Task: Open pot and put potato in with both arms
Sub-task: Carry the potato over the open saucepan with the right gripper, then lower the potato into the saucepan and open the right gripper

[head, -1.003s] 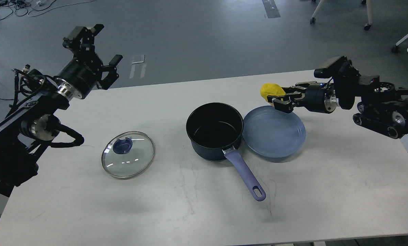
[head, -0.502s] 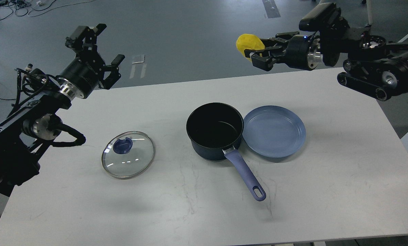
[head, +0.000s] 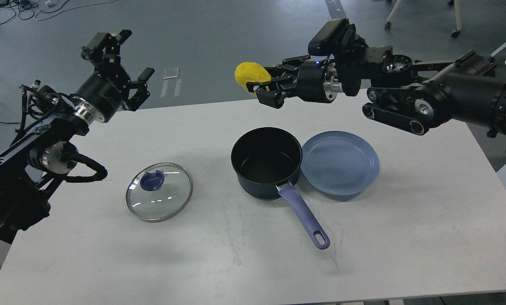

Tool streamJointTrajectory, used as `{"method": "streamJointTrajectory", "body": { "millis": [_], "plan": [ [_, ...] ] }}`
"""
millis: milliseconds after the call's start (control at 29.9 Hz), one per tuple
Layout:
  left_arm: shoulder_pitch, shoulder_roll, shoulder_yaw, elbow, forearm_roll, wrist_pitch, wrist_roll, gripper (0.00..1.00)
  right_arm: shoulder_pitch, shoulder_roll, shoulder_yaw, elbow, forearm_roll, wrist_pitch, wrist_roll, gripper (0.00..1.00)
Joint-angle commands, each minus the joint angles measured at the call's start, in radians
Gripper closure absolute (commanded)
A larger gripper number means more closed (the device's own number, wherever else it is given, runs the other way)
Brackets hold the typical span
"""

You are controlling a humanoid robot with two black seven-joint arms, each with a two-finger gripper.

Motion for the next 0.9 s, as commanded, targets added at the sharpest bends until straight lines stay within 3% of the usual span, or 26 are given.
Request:
{"method": "streamJointTrajectory", "body": {
  "millis": [0,502,535,569,602,635,870],
  "plan": [
    [0.0,0.003,0.0,0.0,0.0,-0.002,0.0,0.02,-0.024,0.045,-0.037,-0.009,0.003,0.0,-0.007,1.0],
    [0.002,0.007,0.0,0.0,0.001,-0.005,0.0,0.02,-0.101,0.134,-0.082,-0.054,0.011,0.003,-0.032,1.0],
    [0.002,0.009,0.0,0.0,0.001,-0.005,0.0,0.02,-0.101,0.136,-0.088,-0.049,0.02,0.005,-0.03,0.86],
    [0.003,0.009,0.0,0.0,0.001,-0.005,0.0,0.02,-0.101,0.136,-0.09,-0.041,0.029,0.006,-0.027,0.37],
    [0.002,0.009,0.0,0.0,0.001,-0.005,0.0,0.02,-0.101,0.137,-0.09,-0.04,0.034,0.006,-0.027,0.15],
    [0.002,0.009,0.0,0.0,0.003,-0.005,0.0,0.02,-0.099,0.139,-0.09,-0.035,0.038,0.006,-0.025,0.06],
    [0.002,0.011,0.0,0.0,0.003,-0.011,0.0,0.02,-0.087,0.116,-0.091,-0.009,0.041,0.006,-0.022,0.03]
  ]
}}
